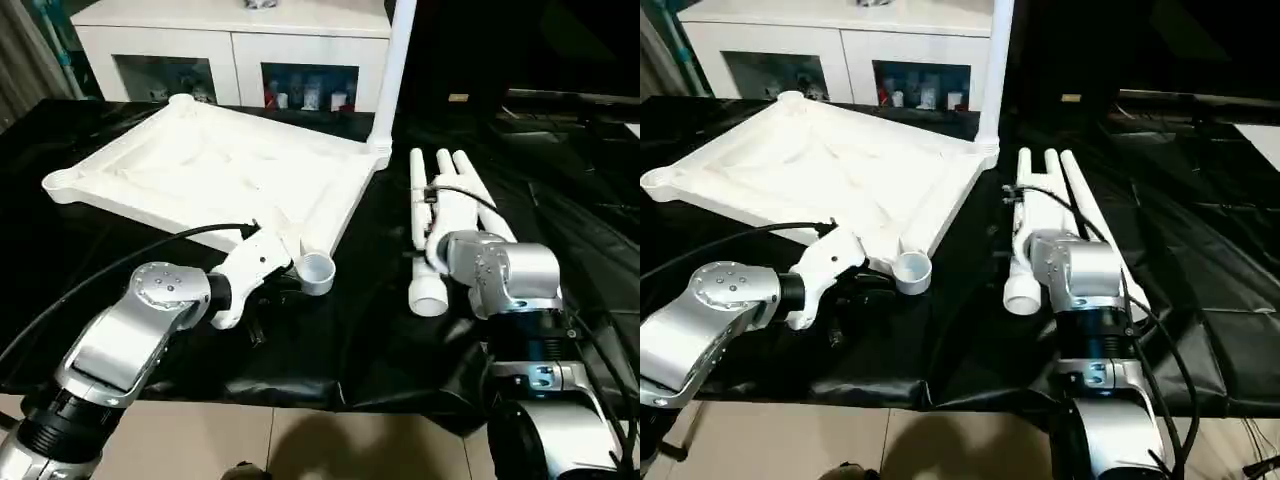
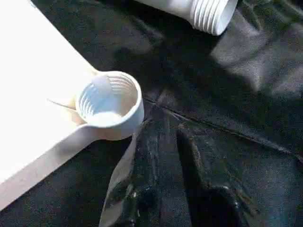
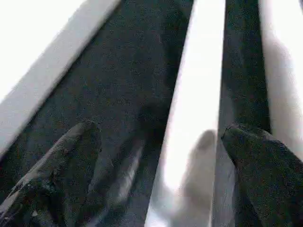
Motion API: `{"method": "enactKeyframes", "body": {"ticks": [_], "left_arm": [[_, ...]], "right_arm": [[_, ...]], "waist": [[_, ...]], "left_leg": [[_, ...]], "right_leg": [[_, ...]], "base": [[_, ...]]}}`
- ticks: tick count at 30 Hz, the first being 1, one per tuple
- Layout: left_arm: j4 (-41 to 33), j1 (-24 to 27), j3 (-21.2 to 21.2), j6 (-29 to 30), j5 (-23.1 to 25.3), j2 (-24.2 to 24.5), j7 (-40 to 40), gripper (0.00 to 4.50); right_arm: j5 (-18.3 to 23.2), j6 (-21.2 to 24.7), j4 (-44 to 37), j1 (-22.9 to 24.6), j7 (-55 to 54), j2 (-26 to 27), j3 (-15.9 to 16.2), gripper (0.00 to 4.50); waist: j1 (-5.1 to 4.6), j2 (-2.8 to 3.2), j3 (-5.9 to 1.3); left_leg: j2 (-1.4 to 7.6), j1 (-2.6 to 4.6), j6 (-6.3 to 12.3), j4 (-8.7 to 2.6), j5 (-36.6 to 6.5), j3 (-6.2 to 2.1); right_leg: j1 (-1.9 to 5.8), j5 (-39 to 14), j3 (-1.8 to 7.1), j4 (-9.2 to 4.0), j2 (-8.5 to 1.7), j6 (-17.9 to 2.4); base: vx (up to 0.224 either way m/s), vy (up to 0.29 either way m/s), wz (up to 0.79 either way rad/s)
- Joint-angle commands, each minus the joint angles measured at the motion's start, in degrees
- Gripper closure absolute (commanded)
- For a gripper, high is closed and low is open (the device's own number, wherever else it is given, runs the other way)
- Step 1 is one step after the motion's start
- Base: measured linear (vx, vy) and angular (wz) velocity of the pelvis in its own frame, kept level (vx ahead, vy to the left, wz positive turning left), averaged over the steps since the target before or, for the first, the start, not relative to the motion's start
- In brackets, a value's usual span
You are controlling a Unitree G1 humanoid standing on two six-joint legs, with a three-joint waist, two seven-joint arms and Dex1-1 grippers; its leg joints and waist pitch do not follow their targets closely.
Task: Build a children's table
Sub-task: Pick table leg
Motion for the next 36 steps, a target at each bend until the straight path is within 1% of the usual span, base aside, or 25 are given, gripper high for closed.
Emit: {"method": "enactKeyframes", "body": {"ticks": [1,4,5,12,13,14,16,18,19,20,21,23,24,25,26,27,28,29,30,31,32,33,34,35,36], "left_arm": [[-0.35,-0.38,-0.70,-0.11,0.02,0.61,0.14,3.61],[-0.31,-0.42,-0.71,-0.10,0.02,0.55,0.18,3.61],[-0.30,-0.45,-0.75,-0.08,0.05,0.52,0.23,3.61],[-0.32,-0.55,-0.53,0.00,-0.11,0.75,0.24,3.61],[-0.32,-0.55,-0.53,0.00,-0.11,0.75,0.24,3.61],[-0.25,-0.61,-0.55,-0.03,-0.12,0.73,0.28,3.61],[-0.14,-0.70,-0.56,-0.04,-0.18,0.60,0.35,3.61],[-0.12,-0.70,-0.56,-0.04,-0.21,0.55,0.37,3.61],[-0.02,-0.72,-0.62,-0.09,-0.21,0.49,0.42,3.61],[-0.02,-0.72,-0.62,-0.09,-0.21,0.49,0.42,3.61],[0.08,-0.72,-0.70,-0.23,-0.20,0.43,0.45,3.61],[0.22,-0.70,-0.71,-0.57,-0.26,0.13,0.57,3.61],[0.30,-0.71,-0.74,-0.68,-0.36,-0.03,0.56,3.61],[0.36,-0.72,-0.76,-0.75,-0.44,-0.14,0.54,3.61],[0.43,-0.70,-0.87,-0.89,-0.42,-0.23,0.54,3.61],[0.60,-0.66,-0.94,-0.96,-0.66,-0.55,0.51,3.61],[0.64,-0.67,-0.90,-0.87,-0.78,-0.66,0.50,3.61],[0.75,-0.71,-0.74,-0.57,-1.19,-1.03,0.48,3.61],[1.20,-0.91,-0.07,-0.04,-1.82,-2.38,1.30,3.35],[1.74,-1.12,0.45,-0.04,-1.87,-3.32,2.24,3.29],[2.77,-1.46,1.40,-0.59,-1.48,-4.90,4.39,3.29],[3.32,-1.54,1.91,-1.84,-0.90,-5.75,5.90,3.25],[3.57,-1.57,2.09,-2.57,-0.60,-6.11,6.57,3.14],[4.08,-1.63,2.44,-4.13,0.04,-6.85,7.93,2.98],[4.94,-1.89,3.50,-5.72,1.52,-8.93,12.07,2.87]], "right_arm": [[0.34,1.14,1.69,-0.15,-0.18,0.58,0.12,0.05],[0.56,1.80,3.43,-0.11,-0.54,1.21,-0.15,0.05],[0.61,1.65,3.79,-0.12,-0.97,1.43,-0.48,0.05],[1.10,0.89,5.22,-1.31,-2.40,2.40,-2.23,0.05],[1.10,0.89,5.22,-1.31,-2.40,2.40,-2.23,0.21],[1.26,0.69,5.60,-1.67,-2.64,2.44,-2.75,0.21],[1.57,0.34,5.83,-1.81,-3.11,2.60,-3.61,0.43],[1.69,0.23,5.78,-1.73,-3.30,2.68,-3.91,0.50],[2.19,0.30,6.03,-1.66,-3.65,2.91,-4.70,0.68],[2.19,0.30,6.03,-1.66,-3.65,2.91,-4.70,0.78],[2.65,0.69,6.64,-1.72,-4.04,3.13,-5.71,0.78],[3.32,1.03,7.56,-1.80,-4.48,3.42,-7.15,0.96],[3.52,1.06,8.08,-1.83,-4.75,3.49,-7.72,0.96],[3.65,1.05,8.46,-1.86,-4.94,3.54,-8.11,1.17],[3.72,0.94,8.92,-1.80,-5.22,3.55,-8.50,1.17],[4.01,0.77,9.91,-1.68,-5.74,3.54,-9.48,1.27],[4.04,0.76,9.99,-1.67,-5.81,3.55,-9.61,1.27],[4.13,0.73,10.29,-1.63,-6.07,3.56,-10.07,1.46],[4.36,0.81,10.72,-1.52,-6.58,3.59,-11.06,1.59],[4.46,0.78,10.77,-1.45,-6.92,3.65,-11.55,1.62],[4.83,0.73,10.92,-1.46,-7.56,3.78,-12.35,1.67],[5.02,0.70,11.00,-1.49,-7.81,3.84,-12.72,1.75],[5.09,0.65,11.05,-1.52,-7.96,3.88,-12.89,1.86],[5.29,0.52,11.20,-1.60,-8.32,3.97,-13.26,1.96],[5.62,-0.28,11.60,-1.76,-8.92,4.08,-13.85,2.03]], "waist": [[-0.19,0.67,-4.49],[-0.24,0.69,-4.46],[-0.23,0.53,-4.48],[-0.24,0.57,-4.23],[-0.23,0.51,-4.23],[-0.23,0.57,-4.22],[-0.24,0.46,-4.22],[-0.26,0.48,-4.22],[-0.24,0.55,-4.24],[-0.27,0.52,-4.26],[-0.26,0.52,-4.28],[-0.29,0.54,-4.31],[-0.31,0.69,-4.33],[-0.33,0.66,-4.27],[-0.27,0.76,-4.28],[-0.33,0.66,-4.25],[-0.29,0.69,-4.25],[-0.31,0.60,-4.17],[-0.35,0.61,-4.11],[-0.28,0.62,-4.09],[-0.35,0.58,-4.03],[-0.36,0.46,-4.10],[-0.37,0.42,-4.07],[-0.36,0.20,-4.09],[-0.30,0.30,-4.09]], "left_leg": [[0.71,1.80,-4.29,-3.68,-10.57,-0.11],[0.75,1.85,-4.44,-3.71,-11.05,-0.14],[0.76,1.86,-4.42,-3.70,-11.15,-0.10],[0.77,2.04,-5.10,-3.89,-13.97,-0.15],[0.79,2.05,-5.11,-3.89,-14.19,-0.16],[0.78,2.05,-5.14,-3.92,-14.29,-0.18],[0.77,2.04,-5.17,-3.92,-14.52,-0.18],[0.77,1.99,-5.16,-3.92,-14.37,-0.20],[0.75,1.98,-5.19,-3.91,-14.12,-0.21],[0.73,1.95,-5.17,-3.89,-14.03,-0.19],[0.74,1.95,-5.14,-3.89,-13.86,-0.20],[0.73,1.98,-5.11,-3.87,-13.90,-0.21],[0.71,2.01,-5.19,-3.85,-14.07,-0.21],[0.69,1.97,-5.21,-3.87,-14.29,-0.18],[0.69,1.96,-5.28,-3.88,-14.30,-0.24],[0.69,2.03,-5.34,-3.90,-14.81,-0.21],[0.70,2.05,-5.40,-3.90,-14.95,-0.21],[0.68,2.04,-5.44,-3.93,-15.28,-0.18],[0.64,2.09,-5.64,-3.99,-16.12,-0.18],[0.69,2.24,-5.73,-4.00,-16.64,-0.22],[0.66,2.20,-5.77,-4.05,-17.08,-0.22],[0.71,2.29,-5.76,-4.03,-17.51,-0.26],[0.68,2.14,-5.61,-4.10,-17.68,-0.32],[0.69,2.09,-5.48,-4.10,-17.56,-0.33],[0.70,2.08,-5.37,-4.14,-17.54,-0.40]], "right_leg": [[2.43,-2.54,1.66,-3.44,-2.13,-9.31],[2.36,-3.19,1.63,-3.43,-2.13,-9.47],[2.35,-3.35,1.65,-3.48,-2.16,-9.47],[1.98,-8.17,1.71,-3.81,-2.21,-8.37],[1.95,-8.76,1.74,-3.85,-2.28,-8.18],[1.92,-9.00,1.74,-3.86,-2.26,-8.10],[1.89,-9.66,1.74,-3.91,-2.28,-7.80],[1.89,-9.57,1.73,-3.90,-2.26,-7.74],[1.88,-9.31,1.72,-3.86,-2.25,-7.70],[1.88,-9.14,1.72,-3.85,-2.23,-7.72],[1.89,-8.87,1.71,-3.82,-2.23,-7.76],[1.89,-8.52,1.69,-3.77,-2.20,-7.87],[1.84,-8.40,1.66,-3.75,-2.18,-7.97],[1.85,-8.51,1.68,-3.81,-2.18,-7.97],[1.89,-8.57,1.65,-3.79,-2.21,-7.99],[1.84,-9.02,1.66,-3.86,-2.18,-7.96],[1.84,-9.24,1.66,-3.87,-2.23,-7.97],[1.80,-9.74,1.68,-3.97,-2.22,-7.93],[1.79,-11.11,1.69,-4.05,-2.22,-7.81],[1.71,-11.72,1.69,-4.16,-2.27,-7.69],[1.72,-12.28,1.69,-4.22,-2.25,-7.63],[1.79,-12.65,1.71,-4.31,-2.28,-7.40],[1.86,-13.17,1.71,-4.42,-2.29,-7.02],[1.88,-13.37,1.71,-4.50,-2.31,-6.82],[1.90,-13.76,1.69,-4.51,-2.37,-6.57]], "base": [[0.000,0.000,0.00],[0.000,0.000,0.00],[0.000,0.000,0.00],[0.000,0.000,0.00],[0.000,0.000,0.00],[0.000,0.000,0.00],[0.000,0.000,0.00],[0.000,0.000,0.00],[0.000,0.000,0.00],[0.000,0.000,0.00],[0.000,0.000,0.00],[0.000,0.000,0.00],[0.000,0.000,0.00],[0.000,0.000,0.00],[0.000,0.000,0.00],[0.000,0.000,0.00],[0.000,0.000,0.00],[0.000,0.000,0.00],[0.000,0.000,0.00],[0.000,0.000,0.00],[0.000,0.000,0.00],[0.000,0.000,0.00],[0.000,0.000,0.00],[0.000,0.000,0.00],[0.000,0.000,0.00]]}}
